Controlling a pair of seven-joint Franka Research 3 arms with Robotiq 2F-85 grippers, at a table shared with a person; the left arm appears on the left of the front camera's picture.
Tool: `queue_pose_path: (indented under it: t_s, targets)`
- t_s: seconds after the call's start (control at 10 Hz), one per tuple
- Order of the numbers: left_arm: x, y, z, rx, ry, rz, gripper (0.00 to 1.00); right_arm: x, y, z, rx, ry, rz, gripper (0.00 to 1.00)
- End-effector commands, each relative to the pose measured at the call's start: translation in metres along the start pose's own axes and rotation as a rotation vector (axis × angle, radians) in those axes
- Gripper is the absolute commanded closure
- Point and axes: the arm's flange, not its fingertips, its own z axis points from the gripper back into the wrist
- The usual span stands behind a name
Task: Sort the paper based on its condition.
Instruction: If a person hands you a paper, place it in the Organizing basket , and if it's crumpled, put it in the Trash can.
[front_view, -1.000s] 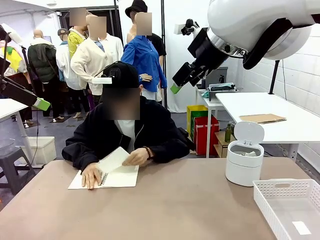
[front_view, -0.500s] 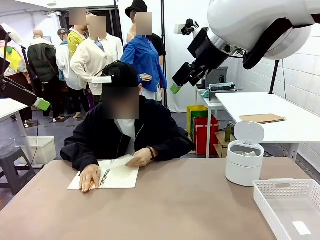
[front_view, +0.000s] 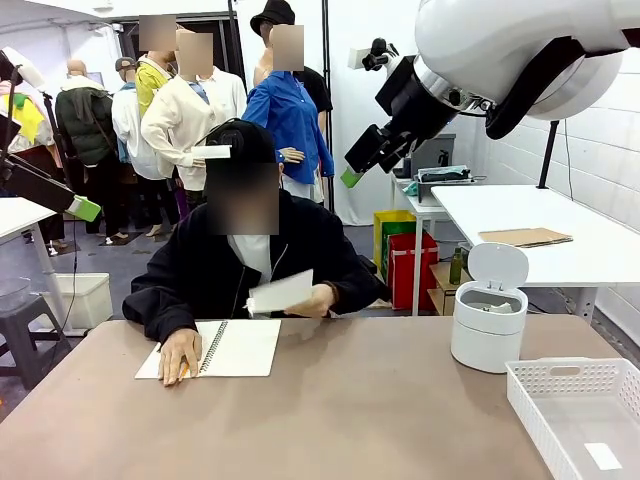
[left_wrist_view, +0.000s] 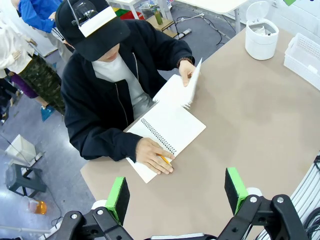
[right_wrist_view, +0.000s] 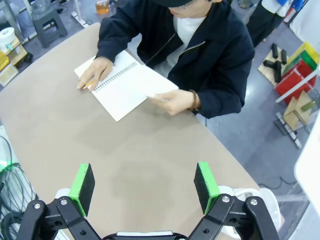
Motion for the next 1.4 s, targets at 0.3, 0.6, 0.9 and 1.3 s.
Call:
queue_pose_path:
  t_s: [0.3, 0.6, 0.9, 1.3]
  targets:
    - [0.0, 0.0008, 0.0003, 0.002, 0.0, 0.002, 0.0, 0.0002, -0.0004, -0.0007, -0.001, -0.001, 0.0, 0.0]
    - [0.0, 0.0008, 0.0003, 0.002, 0.0, 0.002, 0.0, 0.0002, -0.0004, -0.0007, -0.001, -0.001, 0.0, 0.0]
    - [0.0, 0.0008, 0.0003, 0.002, 0.0, 0.002, 0.0, 0.0002, -0.0004, -0.0007, -0.001, -0.001, 0.0, 0.0]
    - [0.0, 0.0008, 0.0003, 0.002, 0.0, 0.002, 0.0, 0.0002, -0.0004, -0.0007, -0.001, -0.001, 0.0, 0.0]
